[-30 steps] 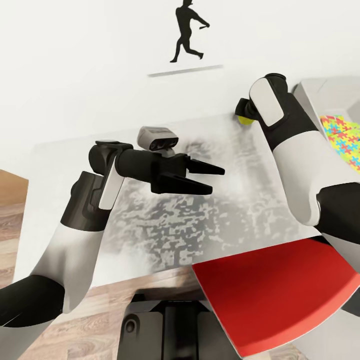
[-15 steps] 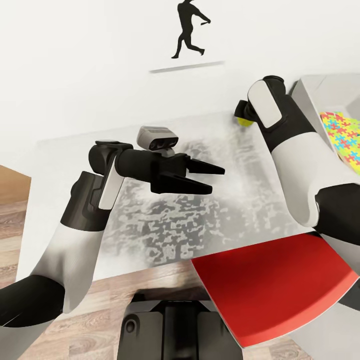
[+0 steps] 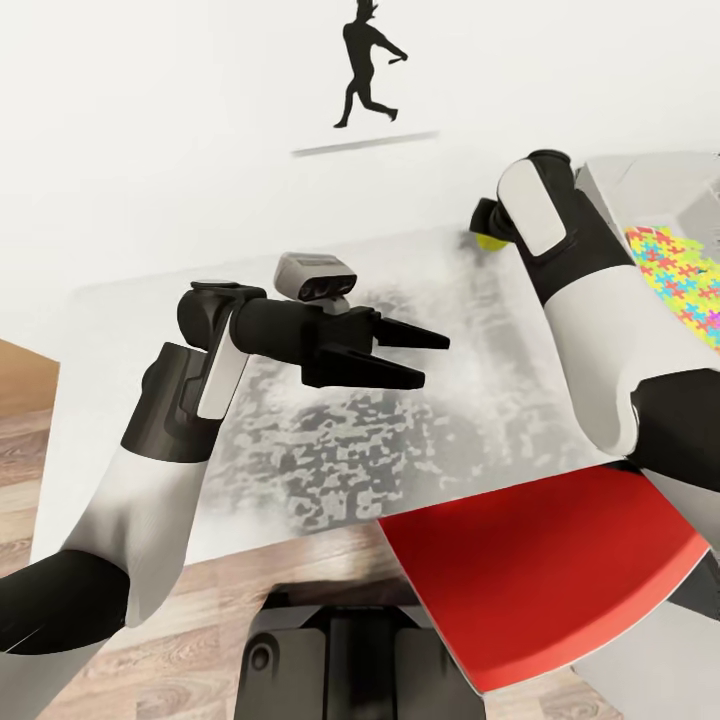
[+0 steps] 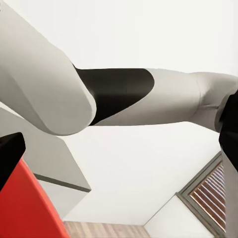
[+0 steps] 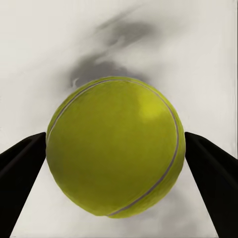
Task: Put all the toys in the child's room - the three board games (two on the bed and one on the table), the two jigsaw puzzles on the table, and the tennis ball on the table - inside the toy box on the table in the child's room.
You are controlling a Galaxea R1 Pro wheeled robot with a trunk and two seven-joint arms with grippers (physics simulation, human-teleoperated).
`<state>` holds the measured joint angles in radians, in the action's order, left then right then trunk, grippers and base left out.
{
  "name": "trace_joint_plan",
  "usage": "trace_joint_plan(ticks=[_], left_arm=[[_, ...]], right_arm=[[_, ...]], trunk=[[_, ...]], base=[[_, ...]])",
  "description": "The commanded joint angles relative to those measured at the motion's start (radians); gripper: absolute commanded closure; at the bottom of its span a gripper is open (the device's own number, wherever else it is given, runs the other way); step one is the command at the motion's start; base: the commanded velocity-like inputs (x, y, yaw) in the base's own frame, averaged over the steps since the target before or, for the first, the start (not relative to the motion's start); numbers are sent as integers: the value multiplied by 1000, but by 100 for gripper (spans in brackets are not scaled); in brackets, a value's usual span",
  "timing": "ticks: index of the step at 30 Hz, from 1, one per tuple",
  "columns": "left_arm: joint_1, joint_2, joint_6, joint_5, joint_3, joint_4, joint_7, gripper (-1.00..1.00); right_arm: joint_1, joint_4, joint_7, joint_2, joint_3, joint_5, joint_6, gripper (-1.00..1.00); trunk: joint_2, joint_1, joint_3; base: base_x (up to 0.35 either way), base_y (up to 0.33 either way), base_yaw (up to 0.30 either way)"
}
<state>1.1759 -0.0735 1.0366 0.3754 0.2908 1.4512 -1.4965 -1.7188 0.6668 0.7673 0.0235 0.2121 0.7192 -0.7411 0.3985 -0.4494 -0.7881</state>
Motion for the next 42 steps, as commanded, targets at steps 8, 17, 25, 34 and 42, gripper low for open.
trace_joint_plan(ticks=[8,17,25,34,42], left_arm=[[1,0,11,4,0,0,-2,-100],[1,0,11,3,1,0,1,-100],[1,-1,11,3,0,0,2,-100],[1,0,11,2,1,0,3,-100],[1,-1,11,2,1,-2,7,-100]], right_arm=[[-1,34,9,-3,4,14,-6,100],[-1,36,7,-3,4,14,-6,100],[-5,39,5,-2,-2,14,-6,100],[-31,139,12,0,-8,6,-45,100],[-56,227,33,-4,-4,3,-111,100]], trunk=[[1,-1,11],[1,-1,26],[1,-1,38],[1,-1,53],[1,-1,65]], base=[[-94,43,-69],[-143,26,-64],[-53,13,-16],[-1,0,0],[0,0,0]])
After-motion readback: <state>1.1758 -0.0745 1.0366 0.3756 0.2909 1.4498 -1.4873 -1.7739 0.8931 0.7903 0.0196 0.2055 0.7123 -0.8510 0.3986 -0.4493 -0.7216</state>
